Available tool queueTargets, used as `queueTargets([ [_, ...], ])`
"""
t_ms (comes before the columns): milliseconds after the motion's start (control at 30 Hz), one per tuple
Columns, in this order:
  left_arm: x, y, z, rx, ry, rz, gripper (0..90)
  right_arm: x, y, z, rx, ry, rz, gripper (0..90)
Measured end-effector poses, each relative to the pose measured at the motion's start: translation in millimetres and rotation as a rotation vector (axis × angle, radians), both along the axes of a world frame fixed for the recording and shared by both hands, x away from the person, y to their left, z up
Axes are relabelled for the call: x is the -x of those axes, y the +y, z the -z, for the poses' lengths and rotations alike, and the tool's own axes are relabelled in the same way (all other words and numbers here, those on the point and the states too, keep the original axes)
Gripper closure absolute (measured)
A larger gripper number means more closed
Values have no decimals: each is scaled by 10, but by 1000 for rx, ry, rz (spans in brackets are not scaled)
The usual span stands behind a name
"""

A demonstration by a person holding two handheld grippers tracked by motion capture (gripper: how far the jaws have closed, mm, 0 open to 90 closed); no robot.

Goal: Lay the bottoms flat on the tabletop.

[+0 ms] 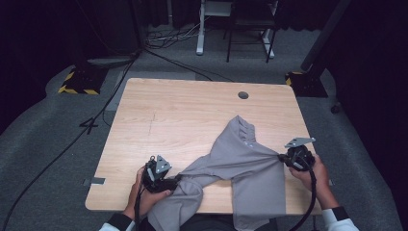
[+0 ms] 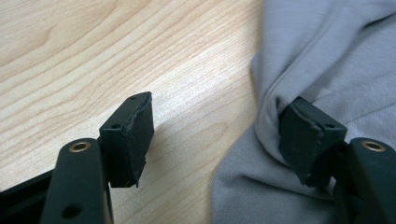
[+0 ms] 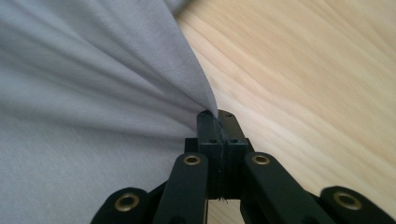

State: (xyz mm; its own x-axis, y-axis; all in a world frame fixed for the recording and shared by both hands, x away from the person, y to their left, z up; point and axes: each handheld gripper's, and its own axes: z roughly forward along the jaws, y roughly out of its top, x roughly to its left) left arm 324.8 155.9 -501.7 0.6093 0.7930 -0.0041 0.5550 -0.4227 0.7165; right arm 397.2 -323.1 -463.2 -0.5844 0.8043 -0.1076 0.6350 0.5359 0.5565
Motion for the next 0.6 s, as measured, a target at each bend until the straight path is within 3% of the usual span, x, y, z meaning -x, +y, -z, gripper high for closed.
queueTargets([
  [67,9,-15,-18,-11,7,20,317,-11,-41,15,-22,52,6,893],
  [100,10,-16,-26,8,30,47,332,-11,-28,15,-22,65,-13,881],
  [133,7,-14,-27,21,41,62,334,4,9,-2,-22,44,-36,845],
  [200,-23,-1,-48,19,43,77,305,9,62,-49,-67,19,-51,652],
  [267,-69,12,-77,76,61,93,286,-15,135,-119,-101,-6,-80,563],
  [300,-95,1,-86,79,64,104,274,-26,181,-151,-122,-27,-114,533],
  [367,-131,-61,-91,79,79,124,253,-76,307,-193,-133,-39,-127,424],
  [400,-153,-106,-86,71,85,139,243,-105,386,-207,-142,-40,-149,413],
  [467,-202,-223,-73,26,90,155,230,-193,558,-219,-141,-48,-176,370],
  [600,-283,-363,-48,15,101,178,194,-484,855,-203,-153,-3,-185,330],
])
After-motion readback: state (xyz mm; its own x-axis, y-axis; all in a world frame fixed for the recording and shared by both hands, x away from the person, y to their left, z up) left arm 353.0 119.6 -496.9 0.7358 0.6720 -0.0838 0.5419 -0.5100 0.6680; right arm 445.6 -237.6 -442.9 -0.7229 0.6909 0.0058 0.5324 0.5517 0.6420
